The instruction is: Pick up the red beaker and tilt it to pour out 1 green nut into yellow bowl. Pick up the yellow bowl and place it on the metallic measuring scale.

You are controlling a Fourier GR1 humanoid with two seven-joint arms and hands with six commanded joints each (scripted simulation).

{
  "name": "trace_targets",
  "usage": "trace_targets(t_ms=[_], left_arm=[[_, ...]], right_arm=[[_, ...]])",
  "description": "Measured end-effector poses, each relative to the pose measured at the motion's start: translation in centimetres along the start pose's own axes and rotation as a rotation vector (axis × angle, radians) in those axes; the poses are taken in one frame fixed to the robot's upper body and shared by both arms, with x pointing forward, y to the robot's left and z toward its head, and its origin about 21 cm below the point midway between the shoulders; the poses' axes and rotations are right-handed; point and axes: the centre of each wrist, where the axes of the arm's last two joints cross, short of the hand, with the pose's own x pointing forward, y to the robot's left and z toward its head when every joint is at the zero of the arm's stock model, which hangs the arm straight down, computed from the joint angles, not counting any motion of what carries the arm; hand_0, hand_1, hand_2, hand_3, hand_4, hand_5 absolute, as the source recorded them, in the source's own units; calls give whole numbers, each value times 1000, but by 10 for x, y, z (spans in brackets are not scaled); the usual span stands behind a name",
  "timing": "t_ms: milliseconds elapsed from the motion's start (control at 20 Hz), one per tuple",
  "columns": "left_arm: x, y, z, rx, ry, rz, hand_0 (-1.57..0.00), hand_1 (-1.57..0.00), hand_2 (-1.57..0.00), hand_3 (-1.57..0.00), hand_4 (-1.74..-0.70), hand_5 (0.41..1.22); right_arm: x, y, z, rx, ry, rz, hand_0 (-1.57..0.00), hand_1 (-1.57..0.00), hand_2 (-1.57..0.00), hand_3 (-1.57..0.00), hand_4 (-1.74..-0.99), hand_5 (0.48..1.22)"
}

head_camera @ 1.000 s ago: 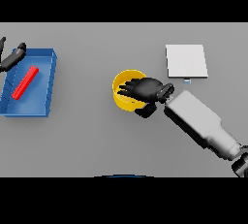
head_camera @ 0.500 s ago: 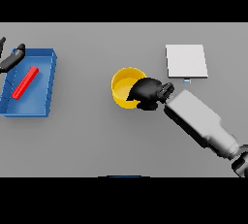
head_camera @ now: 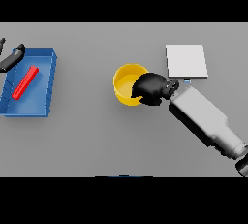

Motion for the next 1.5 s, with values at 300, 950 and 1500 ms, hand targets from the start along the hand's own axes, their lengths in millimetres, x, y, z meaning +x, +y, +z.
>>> trace_targets(t_ms=[300, 950, 1500], left_arm=[[5, -2, 2, -1, -14, -5, 1, 1, 1, 1, -717, 686], [7, 1, 7, -2, -1, -6, 1, 1, 1, 1, -729, 720], [9, 3, 8, 3, 29, -18, 1, 1, 1, 1, -722, 717]], right_arm=[[-5, -27, 31, -58, 32, -22, -1565, -1565, -1426, -1194, -1739, 1219], [-64, -34, 74, -178, 243, -33, -1569, -1571, -1530, -1151, -1741, 1221], [-126, -6, 80, -197, 419, -111, -1571, -1571, -1474, -1235, -1741, 1221]])
